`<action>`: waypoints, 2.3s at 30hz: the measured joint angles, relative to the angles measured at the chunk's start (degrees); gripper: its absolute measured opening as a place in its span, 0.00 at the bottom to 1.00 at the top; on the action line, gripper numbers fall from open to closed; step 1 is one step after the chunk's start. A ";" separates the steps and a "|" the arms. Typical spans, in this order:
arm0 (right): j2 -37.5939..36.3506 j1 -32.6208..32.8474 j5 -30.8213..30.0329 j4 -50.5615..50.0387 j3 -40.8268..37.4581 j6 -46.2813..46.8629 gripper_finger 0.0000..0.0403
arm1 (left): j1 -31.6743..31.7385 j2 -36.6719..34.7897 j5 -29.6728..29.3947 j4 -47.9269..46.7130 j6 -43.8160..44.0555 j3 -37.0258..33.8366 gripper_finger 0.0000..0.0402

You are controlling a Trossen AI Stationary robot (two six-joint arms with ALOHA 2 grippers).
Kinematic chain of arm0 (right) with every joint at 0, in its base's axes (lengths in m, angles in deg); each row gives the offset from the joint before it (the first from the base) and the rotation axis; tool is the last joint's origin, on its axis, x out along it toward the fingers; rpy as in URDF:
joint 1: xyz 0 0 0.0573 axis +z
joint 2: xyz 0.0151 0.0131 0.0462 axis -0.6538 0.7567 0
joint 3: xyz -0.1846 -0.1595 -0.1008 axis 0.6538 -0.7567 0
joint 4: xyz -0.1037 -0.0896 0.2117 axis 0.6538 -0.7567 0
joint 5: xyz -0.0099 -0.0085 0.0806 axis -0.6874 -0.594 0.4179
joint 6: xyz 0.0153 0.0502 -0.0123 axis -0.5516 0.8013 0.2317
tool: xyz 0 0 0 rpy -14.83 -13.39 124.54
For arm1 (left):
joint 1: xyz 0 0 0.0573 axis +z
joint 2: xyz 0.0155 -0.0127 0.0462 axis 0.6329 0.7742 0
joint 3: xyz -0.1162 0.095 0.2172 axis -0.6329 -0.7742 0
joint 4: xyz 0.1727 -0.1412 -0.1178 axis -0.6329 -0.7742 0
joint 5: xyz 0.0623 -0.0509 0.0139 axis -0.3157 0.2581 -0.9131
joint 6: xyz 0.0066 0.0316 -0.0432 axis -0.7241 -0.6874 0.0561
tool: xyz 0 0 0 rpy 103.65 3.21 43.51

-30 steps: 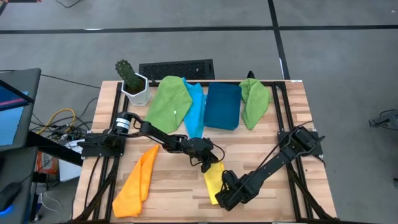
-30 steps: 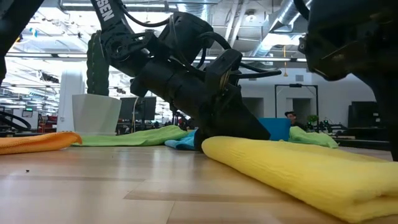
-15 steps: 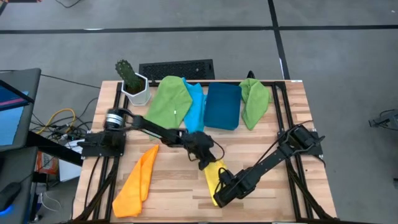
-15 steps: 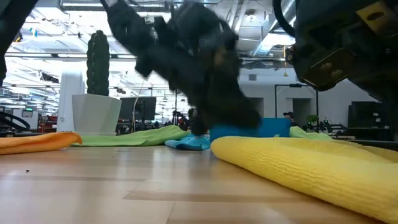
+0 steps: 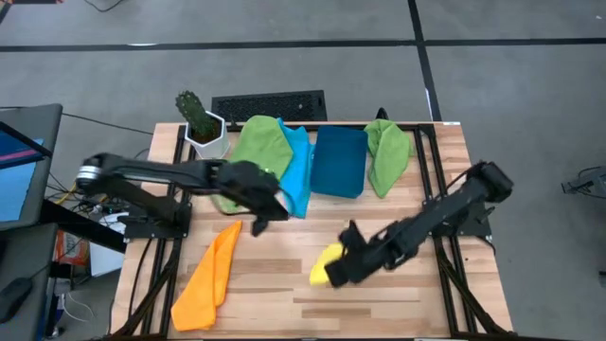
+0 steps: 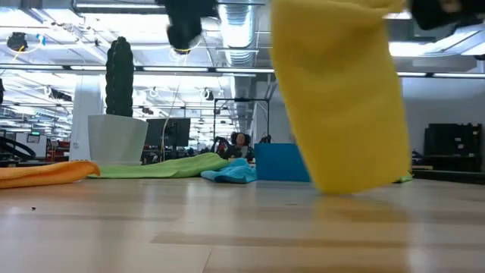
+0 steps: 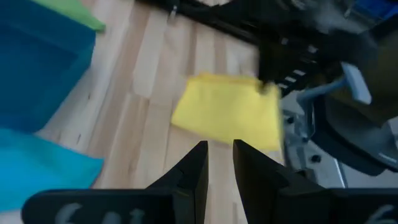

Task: Fold microfiber towels
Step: Put the yellow towel into the blue bin

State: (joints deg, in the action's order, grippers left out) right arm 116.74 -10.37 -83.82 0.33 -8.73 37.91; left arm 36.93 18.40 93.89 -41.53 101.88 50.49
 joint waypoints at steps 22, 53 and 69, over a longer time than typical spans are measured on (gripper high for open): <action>-13.57 -49.88 5.87 -5.02 0.11 -44.55 0.04 | -4.62 -22.85 -24.97 -19.16 0.92 0.02 0.16; 4.12 -60.75 17.50 0.92 -0.35 -71.30 0.04 | 1.73 -22.35 -30.21 -20.53 0.14 0.00 0.16; 7.69 -55.95 11.73 -7.83 -0.31 -72.70 0.08 | 1.73 -22.35 -28.53 -20.82 0.30 0.00 0.16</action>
State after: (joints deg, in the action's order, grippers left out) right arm 124.44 -66.32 -72.09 -7.50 -9.04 -34.79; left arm 38.66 -3.95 65.36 -62.35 102.17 50.49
